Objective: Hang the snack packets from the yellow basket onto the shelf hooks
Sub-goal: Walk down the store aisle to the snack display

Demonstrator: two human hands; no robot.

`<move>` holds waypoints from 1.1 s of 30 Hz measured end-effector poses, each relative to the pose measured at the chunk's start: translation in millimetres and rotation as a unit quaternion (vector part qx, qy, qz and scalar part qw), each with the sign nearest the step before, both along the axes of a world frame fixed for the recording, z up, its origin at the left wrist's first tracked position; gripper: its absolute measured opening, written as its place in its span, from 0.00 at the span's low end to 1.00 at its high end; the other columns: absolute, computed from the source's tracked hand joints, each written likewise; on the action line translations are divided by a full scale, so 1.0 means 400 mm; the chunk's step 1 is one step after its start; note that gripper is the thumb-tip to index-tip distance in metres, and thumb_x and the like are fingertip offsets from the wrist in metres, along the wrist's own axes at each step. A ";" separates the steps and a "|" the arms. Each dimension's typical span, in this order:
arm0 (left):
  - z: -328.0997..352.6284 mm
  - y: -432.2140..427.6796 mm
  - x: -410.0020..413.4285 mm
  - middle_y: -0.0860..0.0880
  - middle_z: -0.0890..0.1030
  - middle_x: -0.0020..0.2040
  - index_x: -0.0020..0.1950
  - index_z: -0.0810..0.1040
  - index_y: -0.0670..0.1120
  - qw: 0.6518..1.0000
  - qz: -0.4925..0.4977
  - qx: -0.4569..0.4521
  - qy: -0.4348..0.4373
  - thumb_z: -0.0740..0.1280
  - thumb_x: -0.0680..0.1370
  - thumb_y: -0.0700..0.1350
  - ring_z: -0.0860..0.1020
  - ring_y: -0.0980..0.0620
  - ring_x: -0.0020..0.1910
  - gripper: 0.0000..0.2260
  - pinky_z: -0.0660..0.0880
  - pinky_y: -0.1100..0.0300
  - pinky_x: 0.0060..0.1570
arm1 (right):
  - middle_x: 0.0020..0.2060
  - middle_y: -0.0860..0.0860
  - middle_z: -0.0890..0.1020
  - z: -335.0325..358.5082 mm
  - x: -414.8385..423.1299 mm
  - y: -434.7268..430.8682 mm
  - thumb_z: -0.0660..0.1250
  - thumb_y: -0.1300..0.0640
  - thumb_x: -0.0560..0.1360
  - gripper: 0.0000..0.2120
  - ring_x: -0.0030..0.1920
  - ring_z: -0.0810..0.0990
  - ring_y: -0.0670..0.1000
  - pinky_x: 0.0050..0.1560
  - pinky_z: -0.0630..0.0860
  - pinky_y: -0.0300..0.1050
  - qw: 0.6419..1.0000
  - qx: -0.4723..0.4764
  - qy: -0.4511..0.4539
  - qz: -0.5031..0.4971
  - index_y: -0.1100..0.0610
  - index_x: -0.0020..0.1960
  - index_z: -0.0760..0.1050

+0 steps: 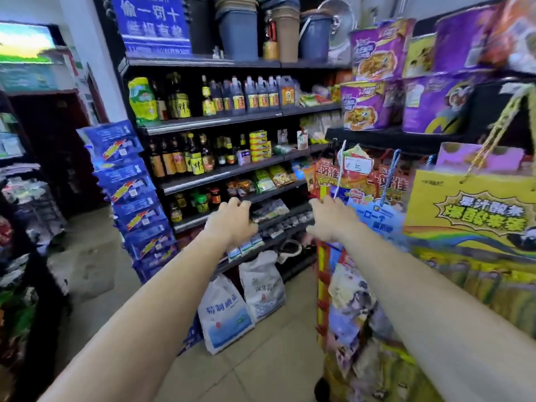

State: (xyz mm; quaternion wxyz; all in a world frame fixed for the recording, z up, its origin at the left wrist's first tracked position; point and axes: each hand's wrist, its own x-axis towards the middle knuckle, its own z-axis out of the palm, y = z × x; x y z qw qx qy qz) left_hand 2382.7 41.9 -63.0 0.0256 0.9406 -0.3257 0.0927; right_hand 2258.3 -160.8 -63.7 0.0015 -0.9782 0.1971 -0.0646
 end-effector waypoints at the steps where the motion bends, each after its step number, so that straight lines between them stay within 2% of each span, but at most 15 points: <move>1: 0.000 -0.015 0.029 0.42 0.67 0.72 0.77 0.62 0.47 1.000 -0.029 -0.010 -0.004 0.63 0.80 0.58 0.68 0.39 0.69 0.29 0.73 0.43 0.60 | 0.72 0.60 0.65 0.004 0.007 -0.005 0.64 0.43 0.78 0.31 0.70 0.65 0.65 0.62 0.71 0.62 1.000 -0.002 -0.004 -0.022 0.56 0.76 0.60; 7: -0.010 -0.086 0.133 0.42 0.67 0.73 0.78 0.61 0.48 0.985 -0.158 -0.040 0.051 0.64 0.78 0.60 0.69 0.38 0.70 0.32 0.73 0.41 0.63 | 0.72 0.60 0.65 0.003 -0.017 0.036 0.65 0.42 0.77 0.33 0.69 0.68 0.64 0.60 0.74 0.60 0.992 -0.031 0.004 -0.123 0.57 0.76 0.60; 9: 0.003 -0.117 0.126 0.42 0.67 0.73 0.78 0.62 0.47 0.975 -0.210 -0.057 0.042 0.65 0.78 0.60 0.69 0.39 0.70 0.32 0.73 0.42 0.63 | 0.69 0.59 0.68 0.007 -0.061 0.055 0.65 0.43 0.77 0.31 0.69 0.69 0.63 0.60 0.74 0.60 0.987 -0.057 -0.010 -0.147 0.57 0.74 0.62; 12: 0.031 -0.164 0.061 0.42 0.69 0.71 0.77 0.63 0.47 0.952 -0.289 -0.097 0.037 0.65 0.78 0.60 0.70 0.39 0.69 0.32 0.72 0.42 0.64 | 0.69 0.58 0.69 0.040 -0.168 0.076 0.66 0.41 0.76 0.34 0.68 0.70 0.62 0.62 0.74 0.58 0.977 -0.079 -0.022 -0.195 0.56 0.75 0.62; 16: 0.061 -0.223 -0.107 0.42 0.68 0.72 0.78 0.62 0.47 0.922 -0.374 -0.097 0.034 0.66 0.78 0.58 0.68 0.39 0.70 0.31 0.71 0.43 0.65 | 0.69 0.58 0.70 0.109 -0.369 0.087 0.65 0.43 0.76 0.32 0.68 0.70 0.62 0.62 0.73 0.58 0.956 -0.098 -0.044 -0.273 0.54 0.75 0.62; 19: 0.077 -0.265 -0.252 0.42 0.68 0.72 0.77 0.62 0.46 0.896 -0.433 -0.094 0.033 0.66 0.79 0.57 0.69 0.39 0.69 0.30 0.71 0.42 0.64 | 0.71 0.57 0.69 0.136 -0.541 0.088 0.65 0.42 0.76 0.35 0.70 0.68 0.61 0.63 0.72 0.58 0.935 -0.092 -0.049 -0.340 0.51 0.79 0.58; 25: 0.073 -0.349 -0.592 0.43 0.70 0.69 0.76 0.64 0.46 0.858 -0.509 -0.067 0.017 0.65 0.79 0.58 0.71 0.40 0.67 0.29 0.74 0.46 0.59 | 0.72 0.58 0.67 0.116 -0.898 0.075 0.63 0.40 0.77 0.35 0.69 0.68 0.62 0.61 0.74 0.59 0.884 -0.078 -0.016 -0.460 0.54 0.78 0.58; 29: 0.039 -0.419 -0.800 0.42 0.68 0.70 0.75 0.63 0.47 0.855 -0.516 -0.044 0.011 0.63 0.79 0.59 0.71 0.39 0.67 0.28 0.76 0.43 0.55 | 0.71 0.59 0.67 0.105 -1.090 0.017 0.64 0.41 0.77 0.33 0.68 0.69 0.63 0.60 0.73 0.59 0.873 -0.069 -0.019 -0.482 0.55 0.76 0.60; 33: 0.004 -0.521 -0.984 0.44 0.65 0.74 0.77 0.61 0.48 0.865 -0.499 -0.038 0.006 0.62 0.81 0.58 0.69 0.41 0.69 0.29 0.76 0.45 0.56 | 0.69 0.58 0.69 0.073 -1.245 -0.093 0.64 0.40 0.77 0.32 0.66 0.72 0.62 0.58 0.76 0.59 0.888 -0.074 -0.040 -0.452 0.53 0.75 0.62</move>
